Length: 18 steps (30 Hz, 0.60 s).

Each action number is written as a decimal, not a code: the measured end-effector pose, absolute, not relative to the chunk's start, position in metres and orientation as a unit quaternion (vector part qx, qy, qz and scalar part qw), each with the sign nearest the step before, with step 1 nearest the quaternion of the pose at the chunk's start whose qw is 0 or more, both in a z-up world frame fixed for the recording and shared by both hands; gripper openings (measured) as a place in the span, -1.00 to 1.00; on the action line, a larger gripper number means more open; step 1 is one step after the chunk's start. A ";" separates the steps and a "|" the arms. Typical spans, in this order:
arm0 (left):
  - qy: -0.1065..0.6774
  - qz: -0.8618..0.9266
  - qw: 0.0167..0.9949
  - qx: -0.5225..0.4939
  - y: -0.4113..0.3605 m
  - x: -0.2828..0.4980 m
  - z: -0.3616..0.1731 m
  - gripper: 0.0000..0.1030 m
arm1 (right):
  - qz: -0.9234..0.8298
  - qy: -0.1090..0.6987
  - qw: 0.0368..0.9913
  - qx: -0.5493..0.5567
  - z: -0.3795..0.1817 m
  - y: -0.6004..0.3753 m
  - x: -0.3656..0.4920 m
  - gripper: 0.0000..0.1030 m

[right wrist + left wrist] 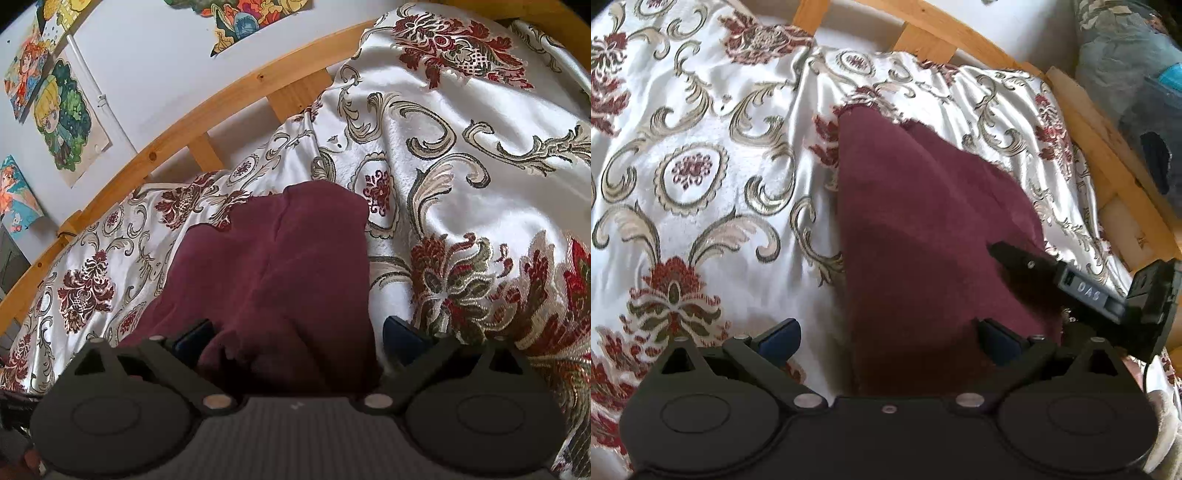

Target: Fold small clothes

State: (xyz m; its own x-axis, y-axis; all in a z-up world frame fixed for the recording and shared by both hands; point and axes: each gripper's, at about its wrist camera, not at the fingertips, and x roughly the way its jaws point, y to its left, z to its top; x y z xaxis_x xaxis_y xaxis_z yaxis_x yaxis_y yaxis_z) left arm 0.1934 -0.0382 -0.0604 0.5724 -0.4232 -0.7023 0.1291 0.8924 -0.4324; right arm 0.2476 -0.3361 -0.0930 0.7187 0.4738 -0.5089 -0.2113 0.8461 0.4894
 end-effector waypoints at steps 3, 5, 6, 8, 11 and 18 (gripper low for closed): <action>0.427 -0.157 0.874 -0.169 -0.036 0.195 -0.058 0.98 | 0.192 0.322 0.904 0.204 -0.095 -0.336 0.247 0.98; 0.429 -0.154 0.874 -0.171 -0.034 0.198 -0.059 0.98 | 0.194 0.320 0.905 0.202 -0.096 -0.336 0.246 0.99; 0.433 -0.153 0.871 -0.173 -0.034 0.200 -0.060 0.98 | 0.194 0.320 0.905 0.201 -0.096 -0.336 0.246 0.99; 0.437 -0.154 0.868 -0.178 -0.034 0.202 -0.064 0.98 | 0.194 0.320 0.905 0.201 -0.096 -0.336 0.246 0.99; 0.440 -0.155 0.865 -0.187 -0.033 0.203 -0.068 0.99 | 0.194 0.320 0.905 0.202 -0.096 -0.336 0.247 0.99; 0.451 -0.162 0.853 -0.207 -0.030 0.206 -0.075 0.99 | 0.192 0.320 0.906 0.199 -0.097 -0.336 0.247 0.99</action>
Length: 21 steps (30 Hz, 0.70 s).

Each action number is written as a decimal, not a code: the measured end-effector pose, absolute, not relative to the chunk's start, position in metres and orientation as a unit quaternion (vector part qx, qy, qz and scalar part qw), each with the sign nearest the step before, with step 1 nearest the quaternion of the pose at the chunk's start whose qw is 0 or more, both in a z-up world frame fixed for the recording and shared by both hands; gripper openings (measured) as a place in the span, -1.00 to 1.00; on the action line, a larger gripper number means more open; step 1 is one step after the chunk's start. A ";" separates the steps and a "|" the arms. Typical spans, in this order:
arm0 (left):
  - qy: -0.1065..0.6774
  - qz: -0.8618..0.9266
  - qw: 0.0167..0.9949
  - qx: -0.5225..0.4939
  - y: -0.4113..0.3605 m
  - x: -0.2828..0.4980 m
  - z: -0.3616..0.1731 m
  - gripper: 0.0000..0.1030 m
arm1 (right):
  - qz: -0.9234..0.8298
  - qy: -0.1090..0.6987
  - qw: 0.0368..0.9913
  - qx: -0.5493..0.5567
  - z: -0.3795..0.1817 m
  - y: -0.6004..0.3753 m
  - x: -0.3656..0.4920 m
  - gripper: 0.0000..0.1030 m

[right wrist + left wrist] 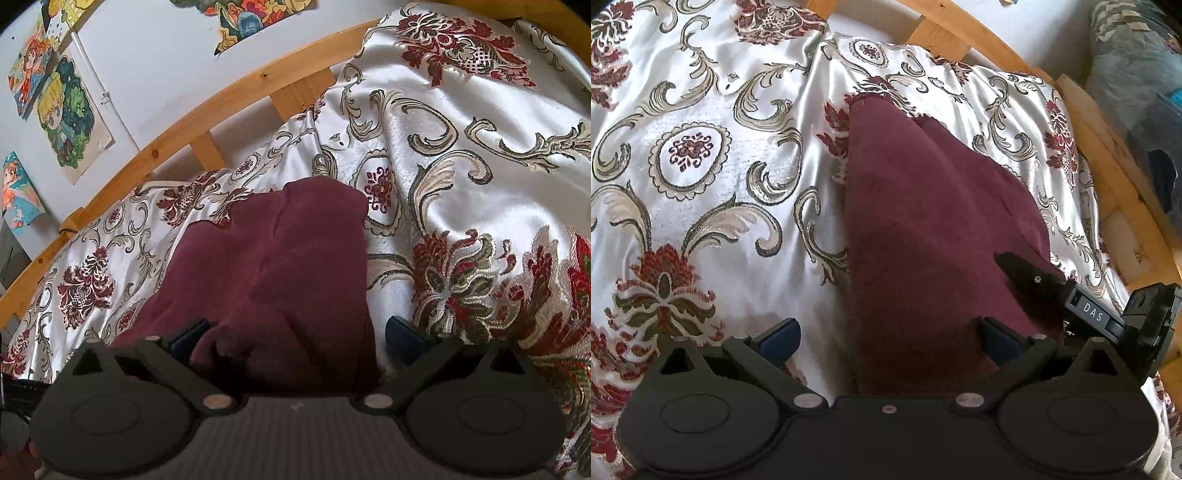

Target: Fold small clothes

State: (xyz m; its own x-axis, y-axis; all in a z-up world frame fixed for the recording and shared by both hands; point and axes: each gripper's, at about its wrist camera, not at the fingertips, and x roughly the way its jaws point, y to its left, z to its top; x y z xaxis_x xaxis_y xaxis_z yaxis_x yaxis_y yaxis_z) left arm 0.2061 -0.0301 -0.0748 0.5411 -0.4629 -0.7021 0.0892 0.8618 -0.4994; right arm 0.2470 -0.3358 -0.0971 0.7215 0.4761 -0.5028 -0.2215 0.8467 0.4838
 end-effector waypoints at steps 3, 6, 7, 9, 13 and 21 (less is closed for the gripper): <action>0.456 -0.169 0.847 -0.214 -0.030 0.208 -0.077 0.99 | 0.191 0.319 0.907 0.198 -0.097 -0.335 0.247 0.99; 0.467 -0.199 0.826 -0.245 -0.026 0.212 -0.082 0.94 | 0.180 0.318 0.907 0.209 -0.095 -0.334 0.246 0.98; 0.467 -0.202 0.824 -0.250 -0.026 0.213 -0.083 0.89 | 0.175 0.317 0.907 0.214 -0.094 -0.334 0.245 0.96; 0.468 -0.209 0.822 -0.250 -0.026 0.214 -0.084 0.81 | 0.170 0.317 0.908 0.215 -0.093 -0.333 0.244 0.90; 0.478 -0.225 0.806 -0.267 -0.027 0.218 -0.085 0.49 | 0.173 0.318 0.906 0.219 -0.092 -0.332 0.243 0.64; 0.475 -0.212 0.827 -0.214 -0.039 0.213 -0.066 0.15 | 0.174 0.304 0.913 0.207 -0.084 -0.328 0.237 0.02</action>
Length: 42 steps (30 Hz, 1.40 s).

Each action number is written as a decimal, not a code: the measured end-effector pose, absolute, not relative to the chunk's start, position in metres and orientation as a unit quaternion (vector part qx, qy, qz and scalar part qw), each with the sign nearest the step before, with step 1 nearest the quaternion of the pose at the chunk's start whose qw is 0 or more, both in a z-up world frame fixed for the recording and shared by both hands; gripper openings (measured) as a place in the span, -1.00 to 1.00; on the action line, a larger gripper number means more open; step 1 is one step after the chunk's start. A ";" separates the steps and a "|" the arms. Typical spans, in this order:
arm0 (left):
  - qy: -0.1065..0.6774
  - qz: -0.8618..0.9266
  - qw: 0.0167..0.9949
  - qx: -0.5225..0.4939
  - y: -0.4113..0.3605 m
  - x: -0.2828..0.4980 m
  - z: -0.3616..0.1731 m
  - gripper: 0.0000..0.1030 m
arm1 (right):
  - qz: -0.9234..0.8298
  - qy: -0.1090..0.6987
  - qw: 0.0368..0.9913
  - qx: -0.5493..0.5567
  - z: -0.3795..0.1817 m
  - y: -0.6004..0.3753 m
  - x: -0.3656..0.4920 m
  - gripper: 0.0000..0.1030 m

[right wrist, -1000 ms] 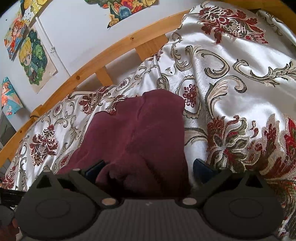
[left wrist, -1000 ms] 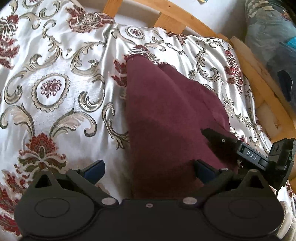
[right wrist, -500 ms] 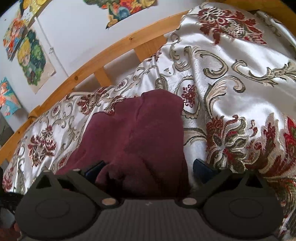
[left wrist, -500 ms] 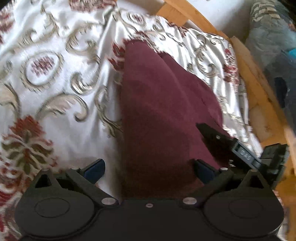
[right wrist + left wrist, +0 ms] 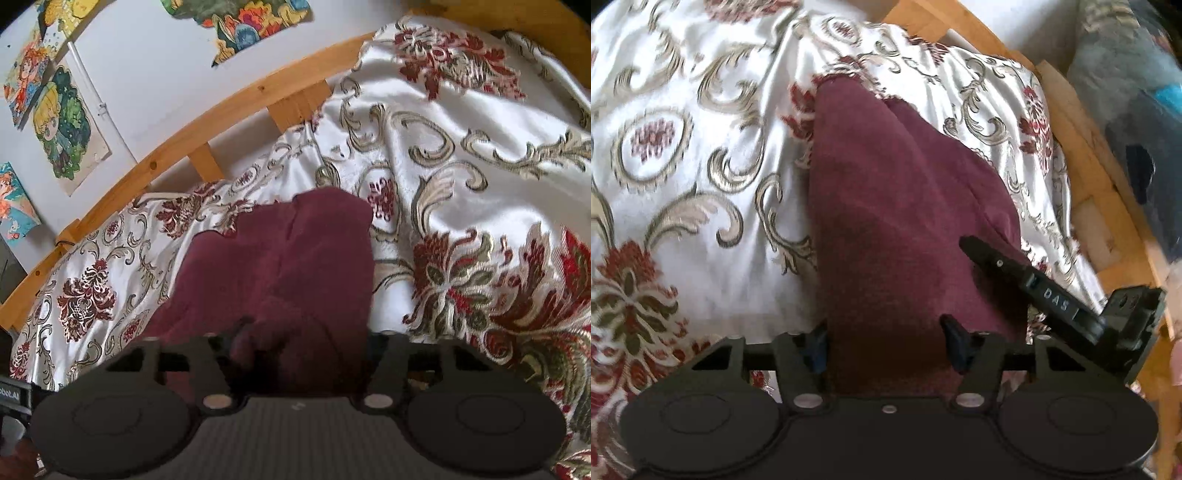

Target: Fold small clothes

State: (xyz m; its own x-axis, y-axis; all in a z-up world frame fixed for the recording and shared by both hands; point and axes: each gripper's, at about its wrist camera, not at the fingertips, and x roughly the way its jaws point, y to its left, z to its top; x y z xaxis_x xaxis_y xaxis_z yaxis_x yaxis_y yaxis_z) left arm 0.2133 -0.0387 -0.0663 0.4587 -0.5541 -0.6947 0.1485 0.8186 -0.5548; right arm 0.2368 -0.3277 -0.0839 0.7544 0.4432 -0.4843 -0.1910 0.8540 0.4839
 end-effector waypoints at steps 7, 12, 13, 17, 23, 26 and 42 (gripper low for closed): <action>0.425 -0.202 0.877 -0.094 -0.048 0.195 -0.023 0.04 | 0.200 0.245 0.937 0.146 -0.055 -0.301 0.216 -0.40; 0.370 -0.187 0.909 -0.054 -0.027 0.178 0.002 0.03 | 0.230 0.186 0.951 0.088 -0.028 -0.260 0.207 -0.40; 0.358 -0.181 0.915 -0.049 -0.022 0.176 0.005 0.03 | 0.237 0.174 0.953 0.071 -0.022 -0.249 0.207 -0.40; 0.317 -0.147 0.936 -0.035 -0.001 0.172 0.014 0.03 | 0.258 0.143 0.955 0.041 -0.003 -0.208 0.219 -0.40; 0.322 -0.090 0.939 -0.077 0.044 0.186 -0.002 0.04 | 0.288 0.172 0.941 0.046 -0.006 -0.160 0.260 -0.40; 0.353 -0.064 0.927 -0.112 0.065 0.196 -0.021 0.04 | 0.294 0.223 0.929 0.032 -0.023 -0.140 0.284 -0.40; 0.398 -0.024 0.901 -0.172 0.087 0.194 -0.043 0.55 | 0.232 0.268 0.934 0.035 -0.044 -0.153 0.271 0.36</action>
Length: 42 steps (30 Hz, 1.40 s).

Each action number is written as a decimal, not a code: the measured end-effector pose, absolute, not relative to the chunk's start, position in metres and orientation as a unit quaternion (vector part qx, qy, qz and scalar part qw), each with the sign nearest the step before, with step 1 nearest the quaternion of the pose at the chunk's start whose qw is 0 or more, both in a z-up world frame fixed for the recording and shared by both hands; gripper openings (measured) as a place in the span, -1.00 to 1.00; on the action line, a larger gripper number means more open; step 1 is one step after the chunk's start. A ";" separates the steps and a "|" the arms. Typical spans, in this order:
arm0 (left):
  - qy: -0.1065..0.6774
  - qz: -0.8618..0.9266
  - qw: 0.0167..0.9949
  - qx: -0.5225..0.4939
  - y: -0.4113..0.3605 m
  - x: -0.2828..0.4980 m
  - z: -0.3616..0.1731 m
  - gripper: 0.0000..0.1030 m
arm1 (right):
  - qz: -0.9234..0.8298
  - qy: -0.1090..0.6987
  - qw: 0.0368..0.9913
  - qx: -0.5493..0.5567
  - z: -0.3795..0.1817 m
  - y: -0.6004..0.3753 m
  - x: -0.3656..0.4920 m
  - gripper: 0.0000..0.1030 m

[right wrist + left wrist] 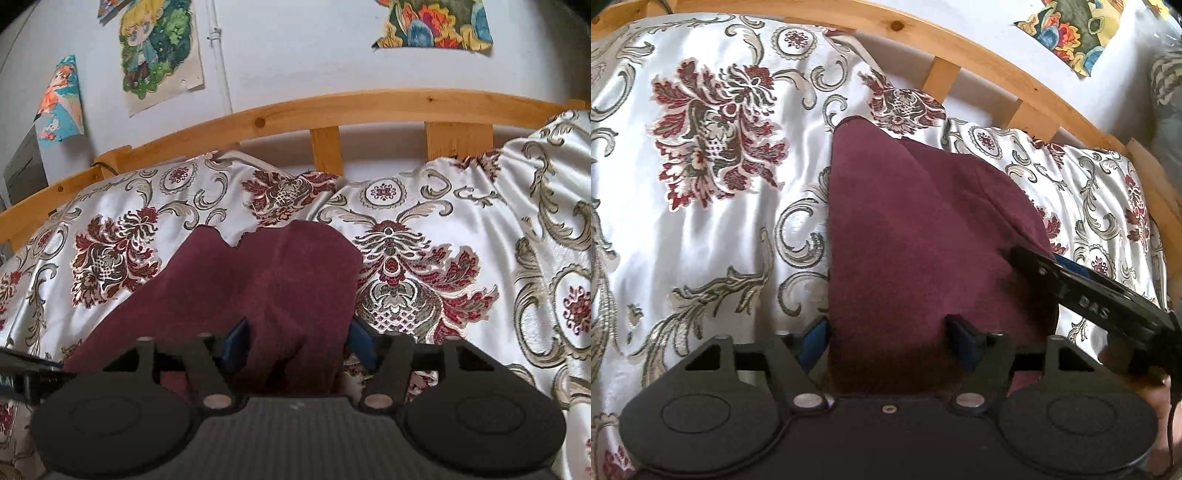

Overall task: Fold small clothes
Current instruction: 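Open the right tool and lift both tools away from the folded shirt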

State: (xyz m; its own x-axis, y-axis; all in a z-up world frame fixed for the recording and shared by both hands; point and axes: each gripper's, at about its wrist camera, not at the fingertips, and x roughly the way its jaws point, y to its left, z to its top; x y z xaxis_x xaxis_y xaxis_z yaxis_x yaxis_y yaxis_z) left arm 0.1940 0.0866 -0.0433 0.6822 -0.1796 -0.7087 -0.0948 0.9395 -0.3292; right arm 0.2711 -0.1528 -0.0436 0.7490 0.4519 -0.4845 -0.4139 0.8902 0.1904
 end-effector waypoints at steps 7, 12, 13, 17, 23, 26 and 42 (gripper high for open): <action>0.386 -0.002 0.906 -0.170 0.089 0.178 -0.030 0.79 | 0.229 0.250 0.940 0.046 -0.027 -0.159 0.252 0.74; 0.361 0.006 0.921 -0.149 0.085 0.160 -0.014 0.94 | 0.231 0.233 0.943 0.054 -0.013 -0.163 0.236 0.92; 0.356 0.010 0.923 -0.143 0.084 0.158 -0.010 0.97 | 0.231 0.230 0.944 0.056 -0.011 -0.164 0.232 0.97; 0.329 0.022 0.936 -0.121 0.081 0.141 0.005 0.98 | 0.227 0.217 0.947 0.072 0.000 -0.172 0.215 1.00; 0.291 0.034 0.950 -0.108 0.077 0.109 0.024 0.98 | 0.225 0.193 0.952 0.079 0.016 -0.187 0.178 1.00; 0.280 0.041 0.954 -0.099 0.071 0.092 0.031 0.98 | 0.221 0.179 0.955 0.080 0.023 -0.194 0.155 1.00; 0.244 0.050 0.968 -0.041 0.050 0.001 0.029 0.98 | 0.216 0.142 0.964 0.067 0.036 -0.220 0.039 1.00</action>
